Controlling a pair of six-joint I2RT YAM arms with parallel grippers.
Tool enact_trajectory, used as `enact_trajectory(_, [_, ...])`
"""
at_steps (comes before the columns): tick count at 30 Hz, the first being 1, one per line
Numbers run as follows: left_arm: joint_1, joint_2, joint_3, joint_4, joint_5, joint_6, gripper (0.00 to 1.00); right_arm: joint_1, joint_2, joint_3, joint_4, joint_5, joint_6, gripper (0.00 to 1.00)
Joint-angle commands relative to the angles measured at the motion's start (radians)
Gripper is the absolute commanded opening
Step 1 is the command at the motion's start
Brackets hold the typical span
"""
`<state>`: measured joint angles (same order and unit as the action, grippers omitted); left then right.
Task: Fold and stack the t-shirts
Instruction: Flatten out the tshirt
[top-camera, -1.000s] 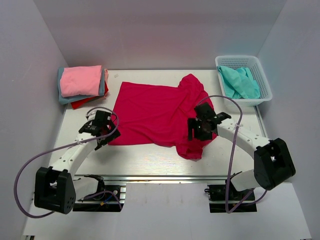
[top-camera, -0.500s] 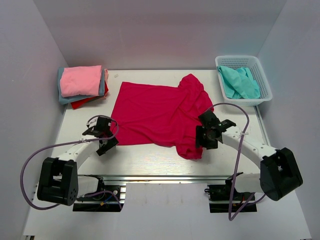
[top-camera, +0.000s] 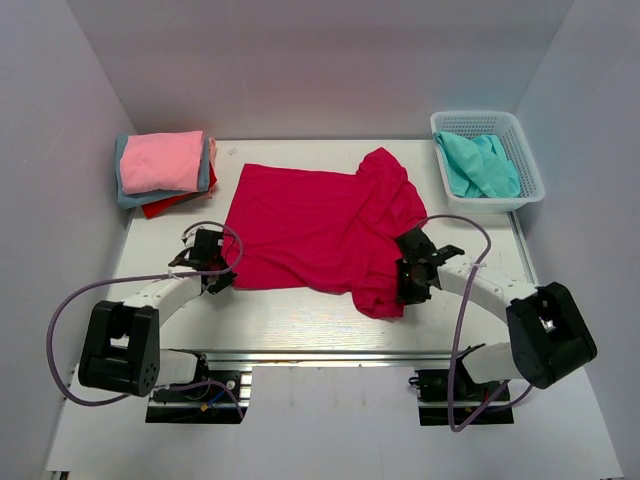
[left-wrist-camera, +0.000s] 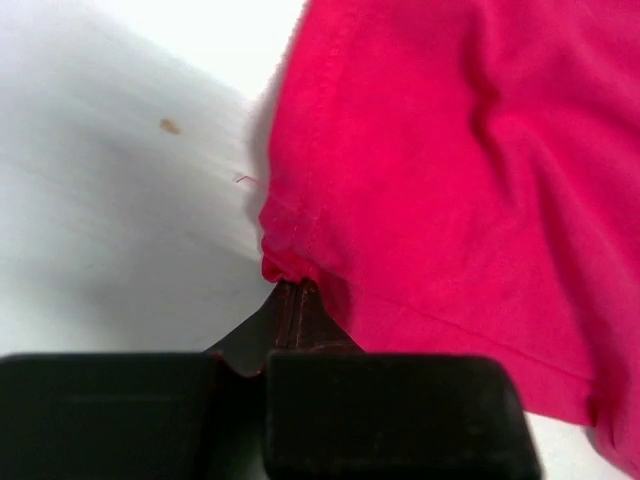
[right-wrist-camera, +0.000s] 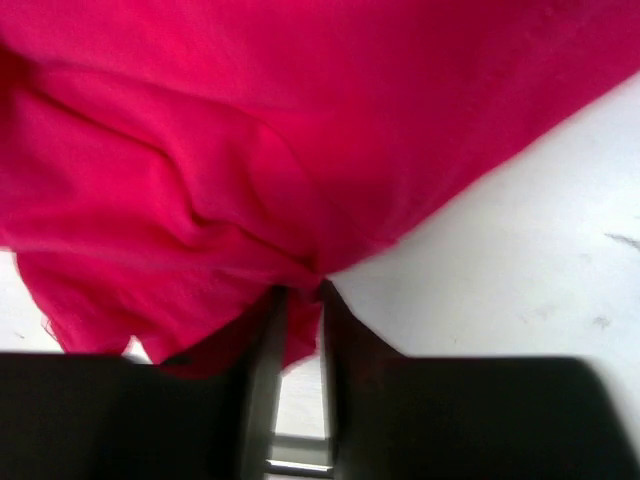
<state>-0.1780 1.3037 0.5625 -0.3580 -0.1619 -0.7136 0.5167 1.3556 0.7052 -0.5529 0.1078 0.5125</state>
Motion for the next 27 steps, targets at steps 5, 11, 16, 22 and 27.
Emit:
enact_trajectory(5, [-0.009,-0.018,-0.010,0.000,0.048,0.095,0.00,-0.003,0.014,-0.004,0.114,-0.073,0.026,0.00])
enact_trajectory(11, [-0.018,-0.233,0.036,0.008,-0.004,0.140,0.00,-0.003,-0.249,0.054,0.071,0.104,0.024,0.00])
enact_trajectory(16, [-0.018,-0.411,0.060,0.089,-0.013,0.181,0.00,-0.001,-0.424,0.097,0.200,0.187,-0.020,0.00])
enact_trajectory(22, [-0.018,-0.497,0.137,0.160,-0.037,0.204,0.00,-0.001,-0.601,0.040,0.580,0.273,-0.080,0.00])
enact_trajectory(27, [-0.018,-0.497,0.270,0.244,-0.059,0.249,0.00,-0.004,-0.596,0.213,0.662,0.340,-0.215,0.00])
